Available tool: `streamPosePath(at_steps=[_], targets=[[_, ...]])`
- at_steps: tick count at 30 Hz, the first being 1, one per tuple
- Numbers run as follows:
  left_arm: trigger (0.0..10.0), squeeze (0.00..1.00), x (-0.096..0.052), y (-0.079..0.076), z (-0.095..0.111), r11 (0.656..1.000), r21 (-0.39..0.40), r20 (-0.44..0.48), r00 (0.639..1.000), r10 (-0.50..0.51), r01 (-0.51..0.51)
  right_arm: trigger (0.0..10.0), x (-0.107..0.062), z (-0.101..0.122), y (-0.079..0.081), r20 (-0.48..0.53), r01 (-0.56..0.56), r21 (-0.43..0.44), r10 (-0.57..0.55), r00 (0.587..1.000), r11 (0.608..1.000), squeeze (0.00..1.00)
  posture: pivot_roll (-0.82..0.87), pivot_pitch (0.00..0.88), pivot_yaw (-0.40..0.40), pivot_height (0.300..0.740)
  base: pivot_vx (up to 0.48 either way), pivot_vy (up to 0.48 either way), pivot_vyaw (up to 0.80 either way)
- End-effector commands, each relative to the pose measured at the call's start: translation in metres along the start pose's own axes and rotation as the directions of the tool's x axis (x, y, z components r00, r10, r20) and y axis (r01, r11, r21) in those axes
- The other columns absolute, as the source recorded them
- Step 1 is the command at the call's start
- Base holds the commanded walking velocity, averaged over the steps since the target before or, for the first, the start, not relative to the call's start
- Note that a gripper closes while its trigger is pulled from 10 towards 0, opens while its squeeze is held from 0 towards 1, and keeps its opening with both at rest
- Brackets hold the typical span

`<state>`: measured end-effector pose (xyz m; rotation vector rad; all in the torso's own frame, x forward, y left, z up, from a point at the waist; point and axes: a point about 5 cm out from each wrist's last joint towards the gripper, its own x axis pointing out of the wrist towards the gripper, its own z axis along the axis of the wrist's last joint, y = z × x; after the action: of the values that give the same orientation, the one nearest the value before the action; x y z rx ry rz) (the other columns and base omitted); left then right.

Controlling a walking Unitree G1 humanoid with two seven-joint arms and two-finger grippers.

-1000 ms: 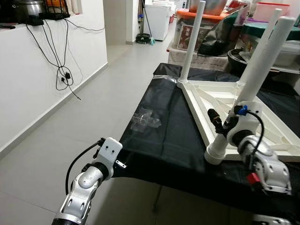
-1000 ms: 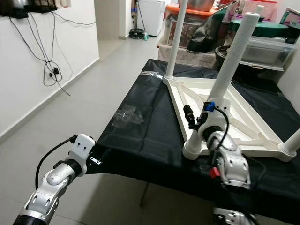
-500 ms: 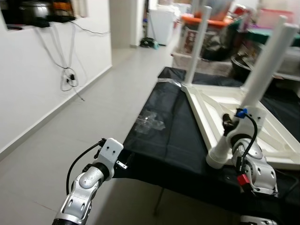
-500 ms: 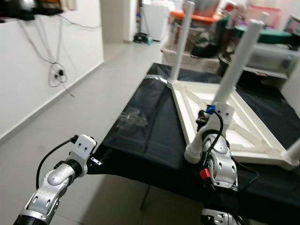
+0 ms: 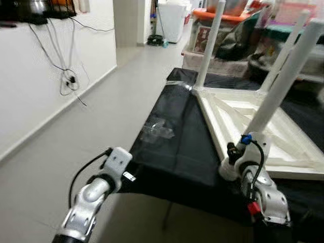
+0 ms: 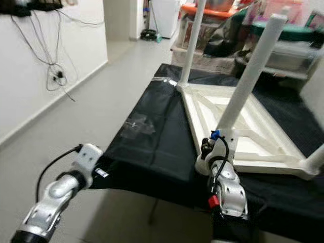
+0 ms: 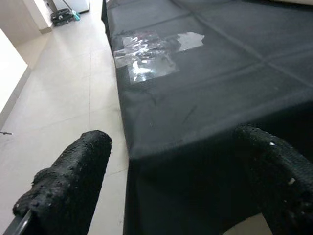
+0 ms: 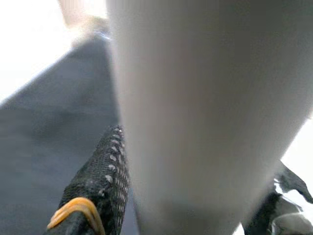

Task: Building children table

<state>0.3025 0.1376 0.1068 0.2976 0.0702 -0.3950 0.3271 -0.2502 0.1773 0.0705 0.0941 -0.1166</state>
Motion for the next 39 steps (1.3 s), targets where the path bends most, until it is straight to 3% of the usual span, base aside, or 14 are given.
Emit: streamPosePath(at_steps=[1, 6, 7, 10, 11, 18, 22, 23, 27, 28, 30, 31, 32, 39], targets=[[10.0, 0.00, -0.002, -0.003, -0.006, 1.000, -0.001, -0.017, 1.000, -0.011, 0.011, 10.0, 0.001, 0.006, 0.002, 0.029, -0.159, 0.031, 0.158, 0.987, 0.987, 0.00, 0.09, 0.000, -0.100, 0.740, 0.000, 0.000, 0.00], [10.0, 0.00, 0.000, -0.003, -0.004, 1.000, 0.001, -0.012, 1.000, -0.017, 0.017, 10.0, -0.003, 0.009, -0.002, 0.033, -0.292, -0.049, 0.294, 0.955, 0.955, 0.00, 0.09, 0.000, -0.099, 0.740, 0.000, 0.000, 0.00], [10.0, 0.00, 0.001, -0.003, -0.003, 1.000, 0.004, -0.010, 1.000, -0.019, 0.019, 4.1, -0.002, 0.005, -0.003, 0.007, -0.310, -0.083, 0.312, 0.950, 0.947, 0.00, 0.09, 0.000, -0.099, 0.740, 0.000, 0.000, 0.00], [10.0, 0.00, 0.001, -0.003, -0.002, 1.000, 0.005, -0.008, 1.000, -0.020, 0.020, 4.1, -0.001, 0.003, -0.004, -0.012, -0.319, -0.102, 0.319, 0.948, 0.942, 0.00, 0.09, 0.000, -0.099, 0.740, 0.000, 0.000, 0.00], [10.0, 0.00, 0.002, -0.003, -0.002, 1.000, 0.006, -0.007, 1.000, -0.021, 0.021, 0.0, 0.002, -0.008, -0.008, -0.078, -0.252, -0.102, 0.244, 0.967, 0.962, 0.00, 0.10, 0.000, -0.099, 0.740, 0.000, 0.000, 0.00], [10.0, 0.00, -0.001, -0.001, -0.003, 1.000, 0.015, -0.010, 1.000, -0.020, 0.021, 0.0, -0.013, -0.045, -0.034, -0.154, 0.485, -0.006, -0.480, 0.864, 0.875, 0.00, 0.11, 0.000, -0.095, 0.740, 0.000, 0.000, 0.00], [10.0, 0.00, -0.001, 0.000, -0.002, 1.000, 0.015, -0.009, 1.000, -0.021, 0.021, 0.0, -0.028, -0.045, -0.008, -0.129, 0.507, 0.021, -0.500, 0.856, 0.862, 0.00, 0.11, 0.000, -0.089, 0.740, 0.000, 0.000, 0.00], [10.0, 0.00, 0.000, 0.000, -0.001, 1.000, 0.016, -0.007, 1.000, -0.024, 0.024, 8.2, -0.029, -0.046, 0.013, -0.144, 0.441, 0.028, -0.432, 0.890, 0.897, 0.00, 0.10, 0.000, -0.084, 0.740, 0.000, 0.000, 0.00], [10.0, 0.00, 0.003, 0.000, 0.001, 0.999, 0.020, -0.002, 0.999, -0.033, 0.033, 10.0, -0.025, -0.035, 0.041, -0.058, 0.254, 0.001, -0.254, 0.966, 0.967, 0.00, 0.10, 0.000, -0.081, 0.740, 0.000, 0.000, 0.00], [10.0, 0.00, 0.003, 0.000, 0.001, 0.999, 0.019, -0.001, 0.999, -0.034, 0.034, 10.0, -0.023, -0.031, 0.037, -0.036, 0.230, 0.008, -0.230, 0.973, 0.973, 0.43, 0.10, 0.000, -0.083, 0.740, 0.000, 0.000, 0.00], [10.0, 0.00, 0.004, -0.001, 0.001, 0.999, 0.019, 0.000, 0.999, -0.035, 0.035, 10.0, -0.021, -0.029, 0.034, -0.027, 0.221, 0.017, -0.220, 0.975, 0.975, 0.43, 0.09, 0.000, -0.085, 0.740, 0.000, 0.000, 0.00], [10.0, 0.00, 0.004, -0.001, 0.001, 0.999, 0.018, 0.001, 0.999, -0.033, 0.033, 10.0, -0.017, -0.023, 0.026, -0.010, 0.222, 0.026, -0.221, 0.975, 0.975, 1.00, 0.09, 0.000, -0.089, 0.740, 0.000, 0.000, 0.00], [10.0, 0.00, 0.004, -0.001, 0.001, 0.999, 0.015, 0.001, 1.000, -0.032, 0.032, 10.0, -0.007, -0.011, 0.018, 0.020, 0.141, 0.057, -0.143, 0.990, 0.988, 0.00, 0.09, 0.000, -0.090, 0.740, 0.000, 0.000, 0.00], [10.0, 0.00, 0.003, -0.003, -0.001, 0.999, 0.007, 0.001, 0.999, -0.034, 0.034, 10.0, 0.000, 0.010, 0.005, 0.050, -0.230, -0.043, 0.232, 0.971, 0.972, 0.00, 0.09, 0.000, -0.092, 0.740, 0.000, 0.000, 0.00]])
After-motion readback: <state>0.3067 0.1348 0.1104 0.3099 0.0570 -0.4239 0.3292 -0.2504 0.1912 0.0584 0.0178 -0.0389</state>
